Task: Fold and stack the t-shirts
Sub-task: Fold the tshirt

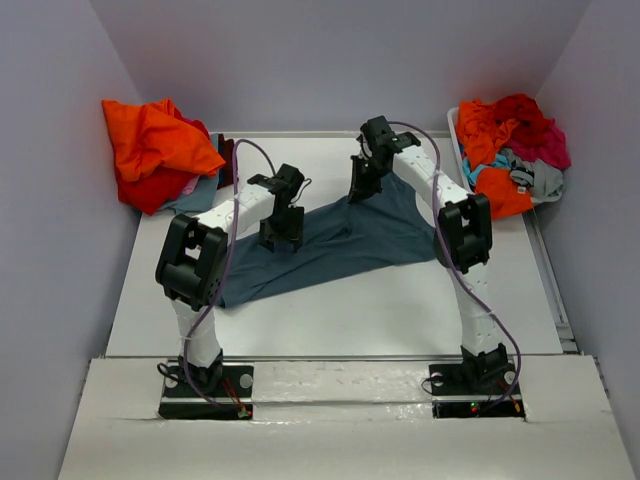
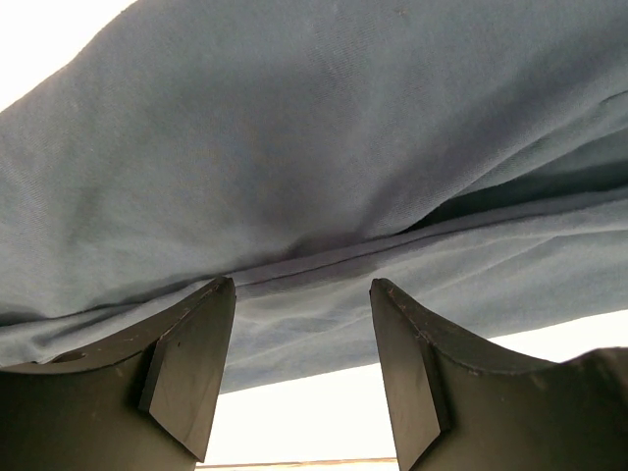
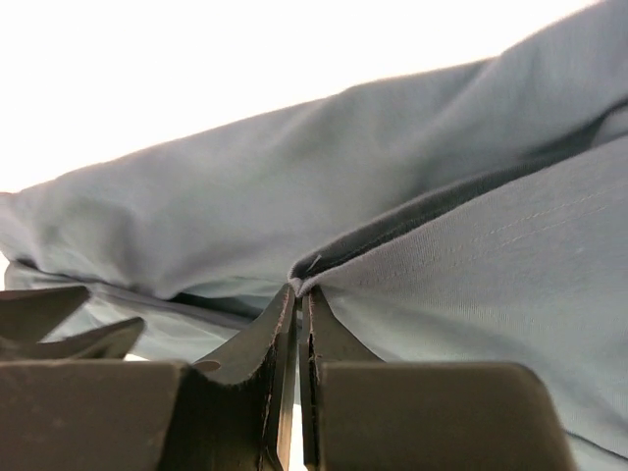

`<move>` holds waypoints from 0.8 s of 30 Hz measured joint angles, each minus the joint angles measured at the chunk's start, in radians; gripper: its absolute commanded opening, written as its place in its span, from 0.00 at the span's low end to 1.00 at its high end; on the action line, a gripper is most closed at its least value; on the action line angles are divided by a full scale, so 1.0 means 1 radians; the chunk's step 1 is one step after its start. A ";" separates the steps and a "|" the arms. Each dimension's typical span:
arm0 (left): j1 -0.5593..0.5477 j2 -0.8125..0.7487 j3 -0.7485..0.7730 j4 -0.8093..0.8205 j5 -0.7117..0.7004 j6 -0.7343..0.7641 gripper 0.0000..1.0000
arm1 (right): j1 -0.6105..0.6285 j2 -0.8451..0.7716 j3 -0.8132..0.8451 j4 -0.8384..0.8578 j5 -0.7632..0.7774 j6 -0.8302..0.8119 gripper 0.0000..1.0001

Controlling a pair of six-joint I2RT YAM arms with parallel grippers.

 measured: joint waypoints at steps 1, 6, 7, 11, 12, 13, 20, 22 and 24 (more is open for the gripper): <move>0.000 0.000 -0.002 0.001 0.001 0.000 0.68 | 0.000 0.003 0.018 0.001 0.000 0.002 0.09; 0.000 0.000 -0.018 0.008 0.001 0.000 0.68 | 0.000 0.032 0.058 0.000 0.000 0.007 0.13; -0.001 0.000 -0.022 0.008 0.001 0.000 0.68 | 0.000 0.039 0.060 0.000 0.000 0.007 0.25; -0.006 0.000 -0.029 0.007 0.001 0.000 0.68 | 0.000 0.068 0.056 -0.002 -0.006 0.006 0.55; -0.006 0.000 -0.029 0.008 0.001 0.000 0.68 | 0.000 0.068 0.050 -0.003 -0.005 0.008 0.59; -0.007 0.000 -0.029 0.008 0.001 0.000 0.68 | 0.000 0.068 0.043 -0.004 -0.005 0.003 0.63; -0.013 0.000 -0.029 0.009 0.001 0.000 0.68 | 0.000 0.052 -0.032 0.004 0.019 0.003 0.64; -0.015 0.000 -0.029 0.009 0.001 0.000 0.68 | 0.000 0.034 -0.057 0.008 0.034 0.005 0.64; -0.021 0.000 -0.029 0.008 -0.002 0.000 0.68 | 0.000 -0.004 -0.094 0.007 0.047 0.008 0.64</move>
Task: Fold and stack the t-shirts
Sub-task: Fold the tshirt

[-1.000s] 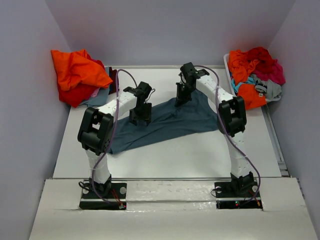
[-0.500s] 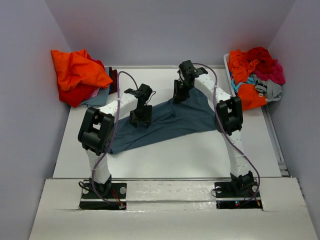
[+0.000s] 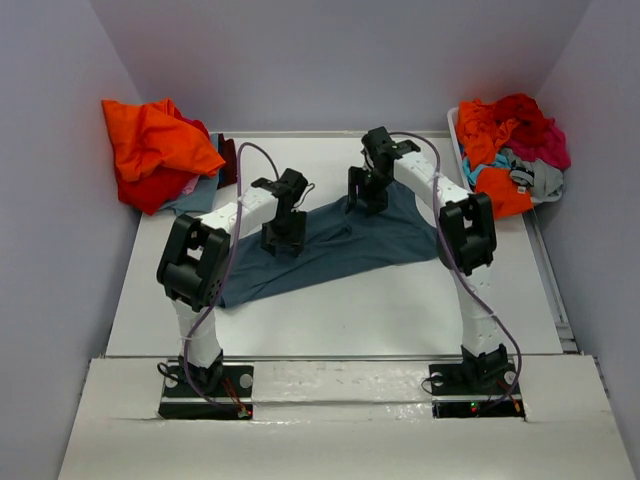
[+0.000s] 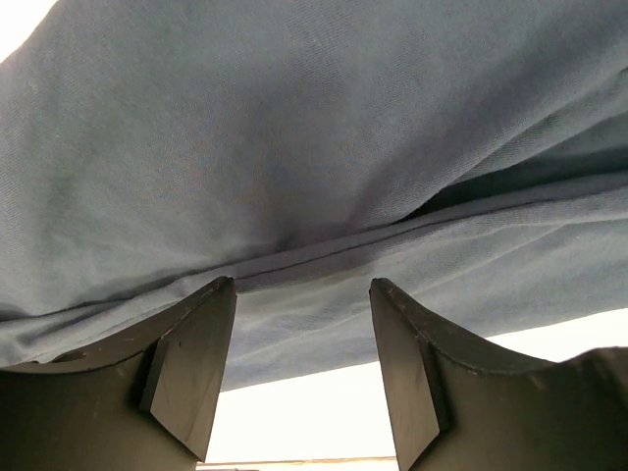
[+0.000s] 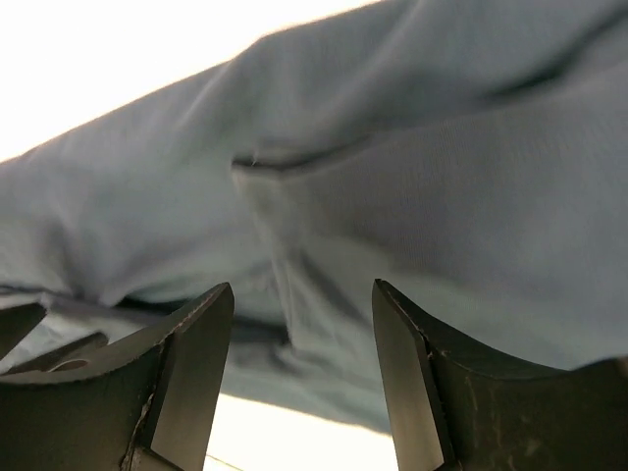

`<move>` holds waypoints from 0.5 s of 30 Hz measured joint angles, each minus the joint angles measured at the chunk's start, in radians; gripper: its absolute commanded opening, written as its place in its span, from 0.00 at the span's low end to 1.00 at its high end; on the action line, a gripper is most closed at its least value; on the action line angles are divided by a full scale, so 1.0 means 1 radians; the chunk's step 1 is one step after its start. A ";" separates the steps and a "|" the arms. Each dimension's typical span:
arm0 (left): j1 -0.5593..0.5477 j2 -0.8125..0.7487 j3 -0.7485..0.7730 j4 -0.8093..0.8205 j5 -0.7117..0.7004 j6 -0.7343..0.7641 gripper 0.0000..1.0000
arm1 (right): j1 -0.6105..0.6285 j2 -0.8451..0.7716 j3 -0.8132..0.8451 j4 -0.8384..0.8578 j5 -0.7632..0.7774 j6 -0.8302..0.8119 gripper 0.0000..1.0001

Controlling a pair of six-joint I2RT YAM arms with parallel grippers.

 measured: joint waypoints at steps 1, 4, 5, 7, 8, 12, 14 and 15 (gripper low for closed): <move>-0.002 0.000 0.000 0.000 -0.003 0.000 0.68 | 0.000 -0.026 -0.020 0.001 0.005 0.004 0.64; -0.006 0.000 0.003 -0.004 -0.018 0.001 0.68 | 0.000 -0.104 -0.074 0.000 0.028 0.019 0.64; -0.006 0.000 0.007 -0.008 -0.021 0.002 0.68 | 0.000 -0.138 -0.100 0.005 0.040 0.025 0.63; -0.006 0.007 0.028 -0.020 -0.026 0.005 0.68 | 0.000 -0.188 -0.143 0.004 0.063 0.039 0.63; -0.006 0.013 0.042 -0.021 -0.028 0.007 0.68 | 0.000 -0.214 -0.168 0.006 0.075 0.045 0.63; -0.006 0.045 0.099 -0.024 -0.042 0.014 0.68 | 0.000 -0.291 -0.282 0.015 0.115 0.086 0.62; -0.006 0.074 0.135 -0.033 -0.053 0.018 0.68 | 0.000 -0.315 -0.344 0.018 0.131 0.112 0.62; -0.006 0.093 0.158 -0.037 -0.058 0.019 0.68 | 0.000 -0.325 -0.373 0.021 0.138 0.121 0.62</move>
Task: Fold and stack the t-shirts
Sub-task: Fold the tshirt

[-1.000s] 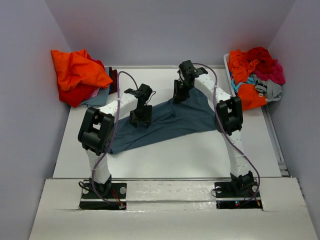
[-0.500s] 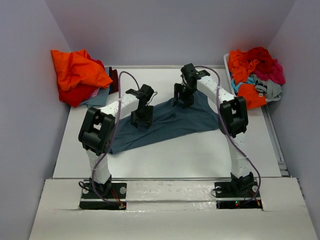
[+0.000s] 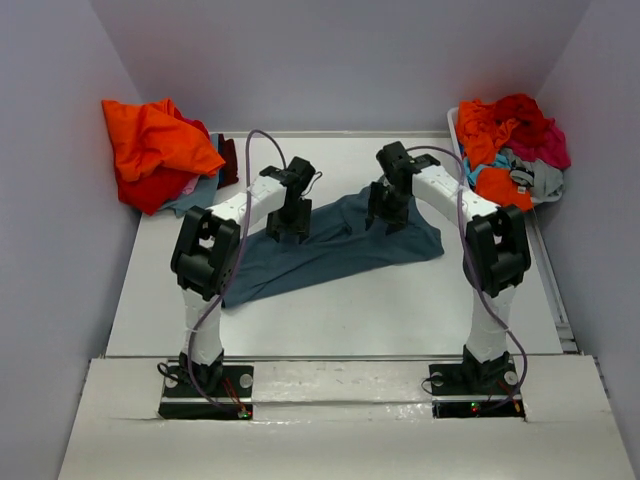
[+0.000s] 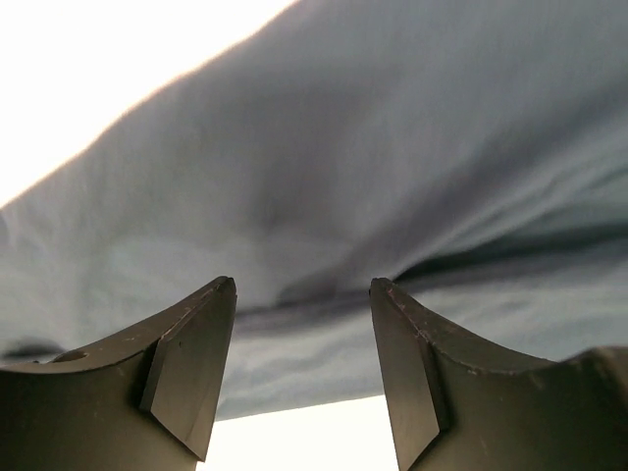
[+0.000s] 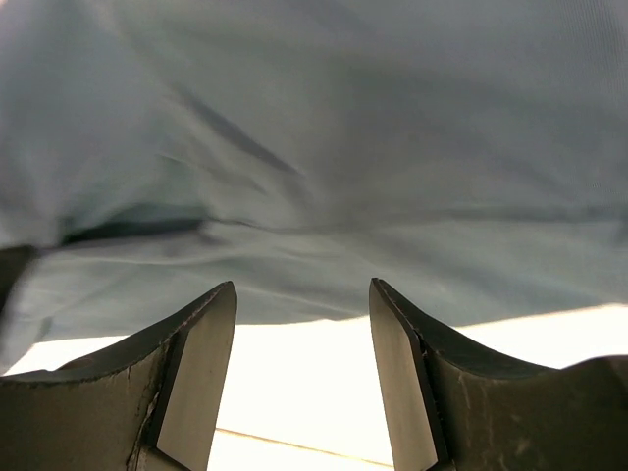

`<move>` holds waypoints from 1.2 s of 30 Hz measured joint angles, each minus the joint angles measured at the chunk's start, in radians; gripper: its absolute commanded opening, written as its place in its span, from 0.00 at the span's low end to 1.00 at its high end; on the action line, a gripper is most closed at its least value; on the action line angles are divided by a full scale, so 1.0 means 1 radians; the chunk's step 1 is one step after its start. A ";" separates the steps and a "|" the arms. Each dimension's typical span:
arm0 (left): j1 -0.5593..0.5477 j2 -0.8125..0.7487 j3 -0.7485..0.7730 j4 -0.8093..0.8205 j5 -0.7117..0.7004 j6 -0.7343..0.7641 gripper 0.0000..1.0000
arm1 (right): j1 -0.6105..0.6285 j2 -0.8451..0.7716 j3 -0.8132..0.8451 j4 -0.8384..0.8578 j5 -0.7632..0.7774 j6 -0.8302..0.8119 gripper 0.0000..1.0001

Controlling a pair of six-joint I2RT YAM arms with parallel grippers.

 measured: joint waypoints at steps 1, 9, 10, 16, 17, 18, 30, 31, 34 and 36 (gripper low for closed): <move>0.000 0.016 0.016 -0.003 -0.003 0.000 0.68 | 0.000 -0.009 -0.027 -0.002 0.007 0.008 0.62; 0.000 0.127 0.161 -0.027 -0.019 0.000 0.68 | 0.000 -0.061 -0.144 -0.005 0.063 0.063 0.61; 0.000 0.135 0.173 -0.027 -0.021 0.000 0.68 | 0.000 -0.069 -0.150 -0.006 0.071 0.068 0.61; 0.000 0.178 0.219 -0.050 -0.043 0.005 0.68 | 0.000 -0.122 -0.214 -0.004 0.127 0.133 0.61; 0.000 0.182 0.224 -0.052 -0.045 0.006 0.68 | 0.000 -0.132 -0.229 -0.006 0.135 0.145 0.61; 0.000 0.188 0.226 -0.053 -0.046 0.006 0.68 | 0.000 -0.143 -0.248 -0.005 0.142 0.159 0.61; 0.000 0.196 0.222 -0.060 -0.057 0.006 0.68 | -0.013 -0.175 -0.331 0.032 0.186 0.256 0.61; 0.000 0.194 0.213 -0.056 -0.058 0.006 0.68 | -0.019 -0.175 -0.338 0.039 0.186 0.261 0.61; 0.000 0.180 0.169 -0.056 -0.059 0.006 0.68 | -0.047 -0.175 -0.364 0.052 0.187 0.272 0.61; 0.000 0.169 0.153 -0.058 -0.059 0.006 0.68 | -0.073 -0.174 -0.373 0.060 0.188 0.276 0.61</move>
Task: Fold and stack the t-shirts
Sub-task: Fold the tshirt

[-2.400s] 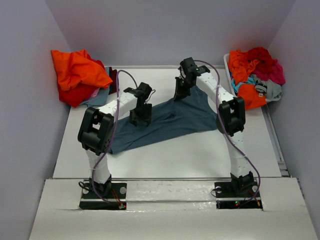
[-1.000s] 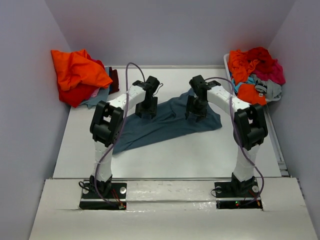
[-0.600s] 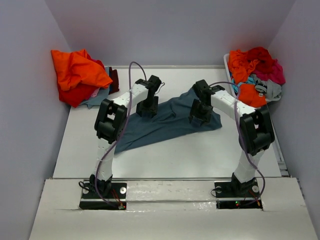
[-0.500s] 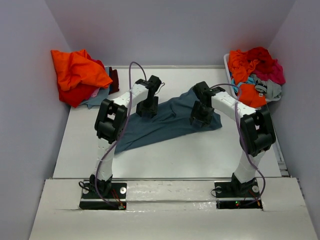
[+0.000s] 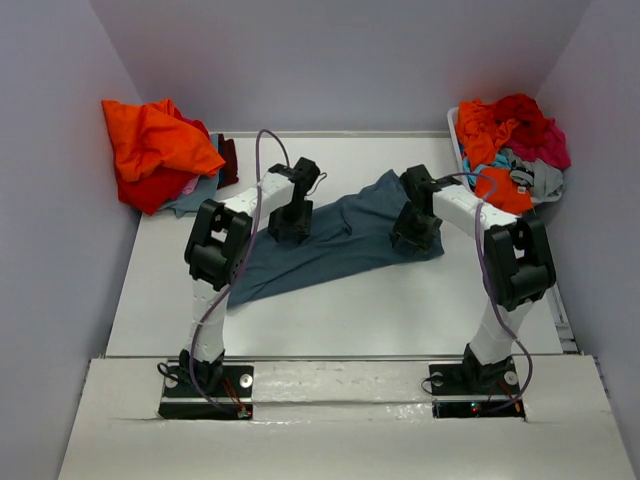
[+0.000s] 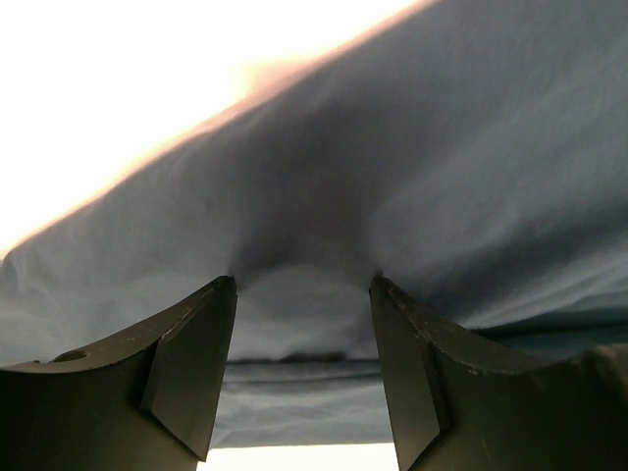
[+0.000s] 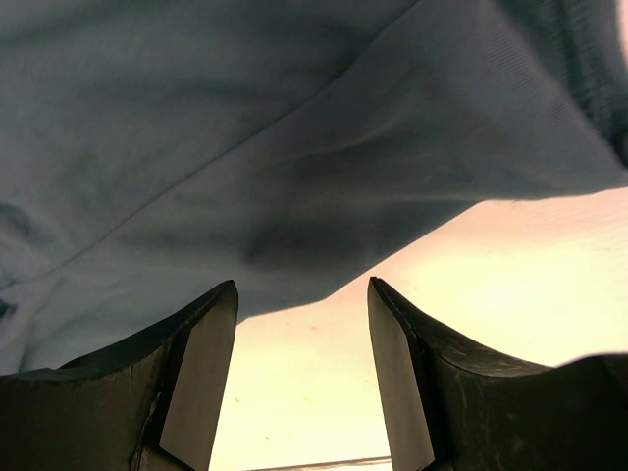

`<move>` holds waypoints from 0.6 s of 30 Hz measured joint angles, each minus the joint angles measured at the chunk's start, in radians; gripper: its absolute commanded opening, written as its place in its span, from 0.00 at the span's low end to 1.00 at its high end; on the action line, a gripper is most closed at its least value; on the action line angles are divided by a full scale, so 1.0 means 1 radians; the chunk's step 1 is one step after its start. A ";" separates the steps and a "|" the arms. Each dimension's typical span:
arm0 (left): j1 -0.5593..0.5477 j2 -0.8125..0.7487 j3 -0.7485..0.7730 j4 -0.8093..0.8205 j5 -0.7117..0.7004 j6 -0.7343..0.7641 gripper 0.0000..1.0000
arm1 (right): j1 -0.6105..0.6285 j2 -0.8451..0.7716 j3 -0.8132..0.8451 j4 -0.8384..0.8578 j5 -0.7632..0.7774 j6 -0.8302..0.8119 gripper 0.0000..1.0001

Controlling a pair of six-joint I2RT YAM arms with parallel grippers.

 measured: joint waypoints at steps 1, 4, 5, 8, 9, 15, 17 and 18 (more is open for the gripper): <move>0.000 -0.012 -0.013 0.002 0.000 0.000 0.68 | -0.006 0.000 -0.002 0.003 0.001 0.003 0.61; 0.000 -0.050 -0.045 0.003 -0.003 0.000 0.68 | -0.032 0.000 -0.013 0.019 0.006 0.011 0.61; 0.000 -0.065 -0.056 0.003 -0.004 0.000 0.68 | -0.039 0.000 -0.016 0.024 0.007 0.014 0.61; 0.000 -0.106 -0.075 0.002 -0.005 0.000 0.68 | -0.052 0.000 -0.031 0.032 0.010 0.015 0.61; 0.000 -0.117 -0.080 0.005 -0.005 0.000 0.68 | -0.055 0.001 -0.035 0.034 0.009 0.015 0.61; 0.000 -0.132 -0.104 0.011 -0.008 0.000 0.68 | -0.060 0.034 -0.045 0.058 0.004 0.021 0.62; 0.000 -0.132 -0.108 0.010 -0.008 0.000 0.68 | -0.065 0.041 -0.052 0.061 0.002 0.022 0.62; 0.000 -0.132 -0.109 0.011 -0.008 -0.001 0.68 | -0.065 0.046 -0.052 0.063 0.001 0.022 0.62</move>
